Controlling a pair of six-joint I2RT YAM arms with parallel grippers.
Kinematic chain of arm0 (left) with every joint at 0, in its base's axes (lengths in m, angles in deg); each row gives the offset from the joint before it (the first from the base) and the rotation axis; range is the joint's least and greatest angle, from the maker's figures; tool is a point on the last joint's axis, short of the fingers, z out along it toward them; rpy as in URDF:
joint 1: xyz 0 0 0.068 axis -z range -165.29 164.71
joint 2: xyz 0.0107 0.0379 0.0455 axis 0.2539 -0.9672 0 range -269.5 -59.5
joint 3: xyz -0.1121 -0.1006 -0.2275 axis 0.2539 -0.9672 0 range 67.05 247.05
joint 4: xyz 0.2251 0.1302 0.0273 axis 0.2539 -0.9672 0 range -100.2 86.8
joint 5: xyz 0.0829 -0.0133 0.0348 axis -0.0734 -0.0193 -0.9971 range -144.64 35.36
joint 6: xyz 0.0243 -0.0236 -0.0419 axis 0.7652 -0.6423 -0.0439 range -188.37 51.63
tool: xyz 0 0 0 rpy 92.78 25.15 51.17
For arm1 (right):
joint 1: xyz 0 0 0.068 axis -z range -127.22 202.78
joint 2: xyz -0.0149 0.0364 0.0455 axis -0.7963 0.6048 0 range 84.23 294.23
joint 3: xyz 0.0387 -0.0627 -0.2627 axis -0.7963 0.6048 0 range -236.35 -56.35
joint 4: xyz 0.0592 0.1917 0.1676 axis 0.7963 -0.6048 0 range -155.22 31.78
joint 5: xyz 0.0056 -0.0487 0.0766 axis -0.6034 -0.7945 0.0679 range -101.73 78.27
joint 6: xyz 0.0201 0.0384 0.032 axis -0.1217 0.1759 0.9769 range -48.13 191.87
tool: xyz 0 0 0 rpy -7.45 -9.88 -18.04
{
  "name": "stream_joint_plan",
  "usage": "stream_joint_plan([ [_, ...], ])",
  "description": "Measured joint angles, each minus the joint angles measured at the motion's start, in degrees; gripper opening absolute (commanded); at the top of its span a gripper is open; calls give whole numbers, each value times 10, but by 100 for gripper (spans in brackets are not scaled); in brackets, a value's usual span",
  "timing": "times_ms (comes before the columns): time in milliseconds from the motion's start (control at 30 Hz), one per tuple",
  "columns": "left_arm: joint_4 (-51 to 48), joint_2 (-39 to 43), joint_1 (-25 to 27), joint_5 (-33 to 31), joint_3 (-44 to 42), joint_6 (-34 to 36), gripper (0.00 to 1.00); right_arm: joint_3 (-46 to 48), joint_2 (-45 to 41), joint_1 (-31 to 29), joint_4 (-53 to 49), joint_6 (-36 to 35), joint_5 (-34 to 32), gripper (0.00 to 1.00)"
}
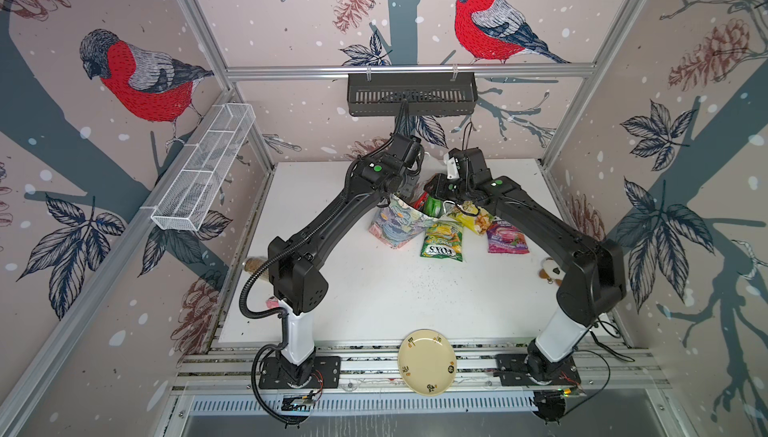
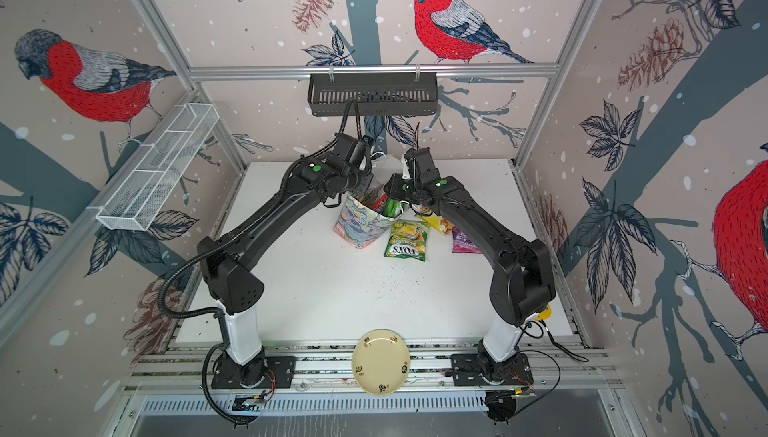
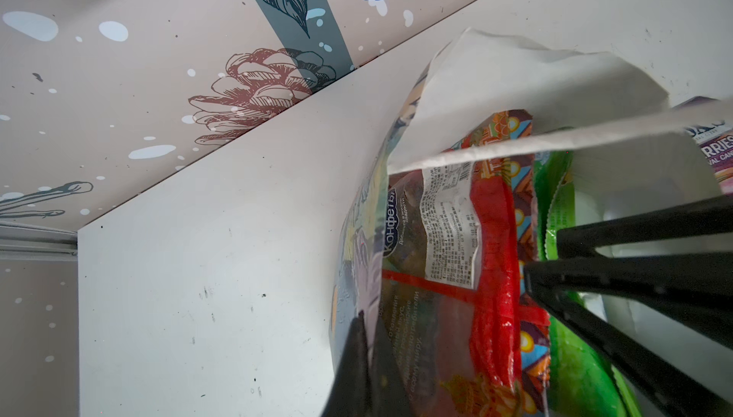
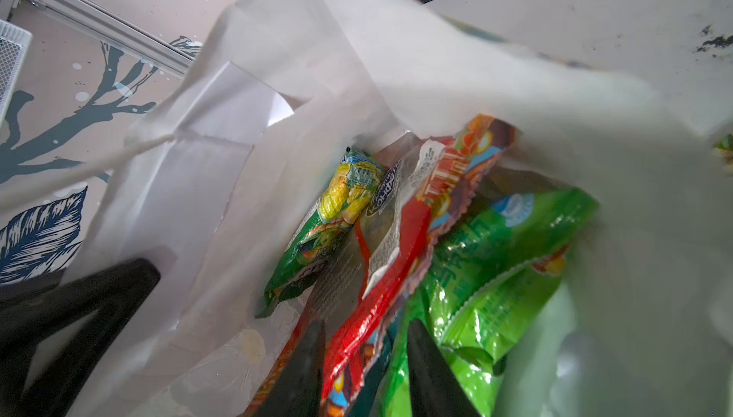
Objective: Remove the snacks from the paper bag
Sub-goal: 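Lower the right gripper into the bag toward the red candy packet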
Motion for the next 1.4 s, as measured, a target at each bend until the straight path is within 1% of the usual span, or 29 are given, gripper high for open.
stream_joint_plan([
  [600, 1, 0, 0, -2, -4, -3, 0, -45, 57, -9, -24, -7, -7, 35],
  [733, 1, 0, 0, -2, -4, -5, 0, -55, 72, -13, -27, -14, -15, 33],
  [1000, 9, 10, 0, -6, -18, -5, 0, -62, 85, -12, -31, -27, -26, 20],
  [1167, 12, 12, 0, -13, -21, -4, 0, -61, 85, -12, -35, -29, -28, 13],
  [1300, 14, 12, 0, -16, -24, -4, 0, -63, 85, -12, -35, -30, -25, 3],
  [1400, 17, 13, 0, -17, -27, -4, 0, -66, 85, -12, -35, -32, -19, 1],
])
